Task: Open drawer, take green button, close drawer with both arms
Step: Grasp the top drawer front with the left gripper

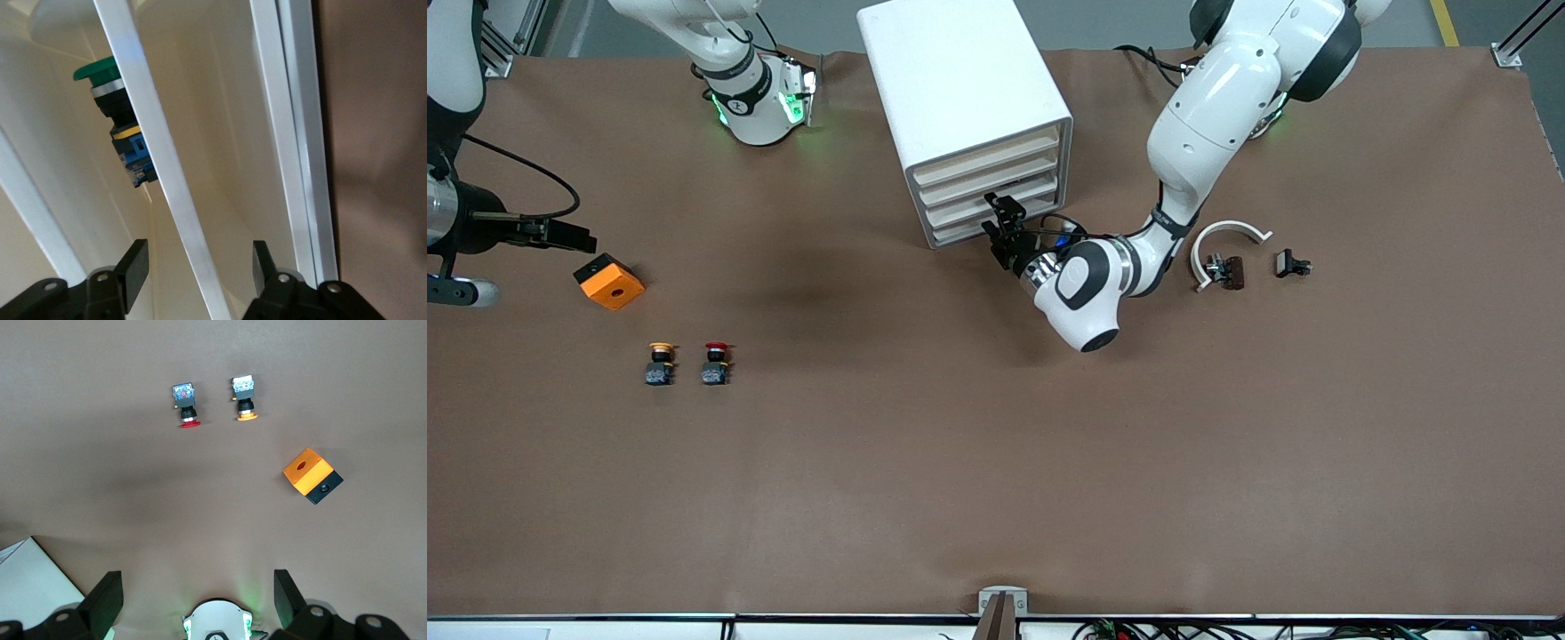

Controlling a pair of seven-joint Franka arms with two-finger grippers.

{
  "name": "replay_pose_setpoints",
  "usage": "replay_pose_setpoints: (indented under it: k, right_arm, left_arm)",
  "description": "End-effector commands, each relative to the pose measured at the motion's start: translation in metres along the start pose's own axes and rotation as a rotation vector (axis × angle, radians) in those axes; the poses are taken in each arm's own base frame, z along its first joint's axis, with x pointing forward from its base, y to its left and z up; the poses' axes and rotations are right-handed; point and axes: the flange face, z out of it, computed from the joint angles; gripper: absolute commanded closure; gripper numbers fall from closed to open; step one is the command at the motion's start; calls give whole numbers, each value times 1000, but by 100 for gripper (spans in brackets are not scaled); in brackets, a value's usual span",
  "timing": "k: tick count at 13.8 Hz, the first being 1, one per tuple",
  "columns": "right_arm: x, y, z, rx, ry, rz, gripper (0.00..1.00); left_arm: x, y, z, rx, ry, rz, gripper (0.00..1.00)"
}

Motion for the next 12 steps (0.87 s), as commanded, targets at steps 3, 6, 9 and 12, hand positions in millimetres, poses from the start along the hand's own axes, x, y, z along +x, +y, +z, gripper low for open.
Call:
replay_pose_setpoints:
  k: [3,6,9,12]
  right_arm:
    - [2,-4,-5,-12,4,35,0]
    - [1,-7,-6,-12,3,54,0]
    - [1,-7,-5,-10,3,53,0]
    - [1,-12,-10,-4,13,118,0]
  left_arm:
    - [-4,-1,6,2,2,-30,61]
    - [-8,0,1,-28,-16,-42,95]
    - [-7,3,-2,-48,-20,-46,96]
    - [-8,8,-17,-102,-54,-46,100]
